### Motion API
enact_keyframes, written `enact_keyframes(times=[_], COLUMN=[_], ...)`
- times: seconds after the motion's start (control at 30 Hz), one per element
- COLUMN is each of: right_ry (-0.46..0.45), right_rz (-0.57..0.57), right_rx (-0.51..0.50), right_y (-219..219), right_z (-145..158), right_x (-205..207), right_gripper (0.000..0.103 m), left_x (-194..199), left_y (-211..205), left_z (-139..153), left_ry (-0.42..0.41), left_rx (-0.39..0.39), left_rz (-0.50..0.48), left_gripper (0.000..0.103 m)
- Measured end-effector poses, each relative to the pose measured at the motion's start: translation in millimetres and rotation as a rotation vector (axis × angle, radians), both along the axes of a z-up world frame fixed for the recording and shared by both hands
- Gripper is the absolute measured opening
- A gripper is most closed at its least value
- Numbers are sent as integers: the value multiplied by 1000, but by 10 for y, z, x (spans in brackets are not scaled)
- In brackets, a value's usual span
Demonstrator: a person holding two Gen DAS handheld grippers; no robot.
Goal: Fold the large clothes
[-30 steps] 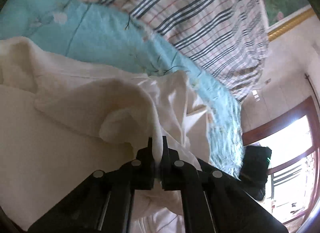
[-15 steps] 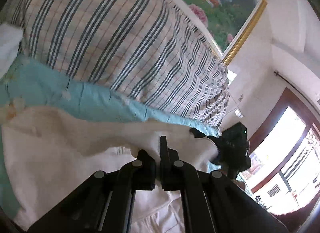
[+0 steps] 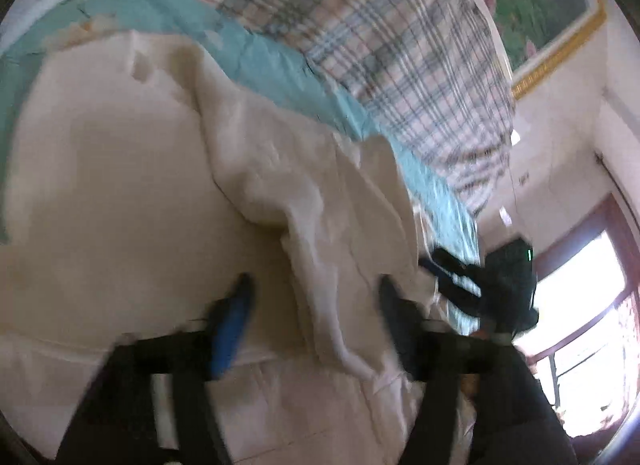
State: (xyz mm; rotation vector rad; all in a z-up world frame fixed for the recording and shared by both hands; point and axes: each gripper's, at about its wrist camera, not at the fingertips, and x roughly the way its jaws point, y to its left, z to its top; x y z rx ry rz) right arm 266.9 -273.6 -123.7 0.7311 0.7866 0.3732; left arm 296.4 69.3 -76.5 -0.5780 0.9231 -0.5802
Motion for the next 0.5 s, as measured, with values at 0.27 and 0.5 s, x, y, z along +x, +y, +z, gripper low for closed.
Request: enact_keyframes(times=[0.27,0.5], right_ry=[96,106], right_rz=[26,-6], right_rx=[-116,96], right_y=[337,183], right_z=[-76,-259], right_x=[64,109], right_gripper=[53,8], left_x=[309,201], left_y=[-274,-192], left_z=[-169,-48], left_ry=[126,37], left_rx=[79,53], left_rz=[-30,50], left_gripper=[27,1])
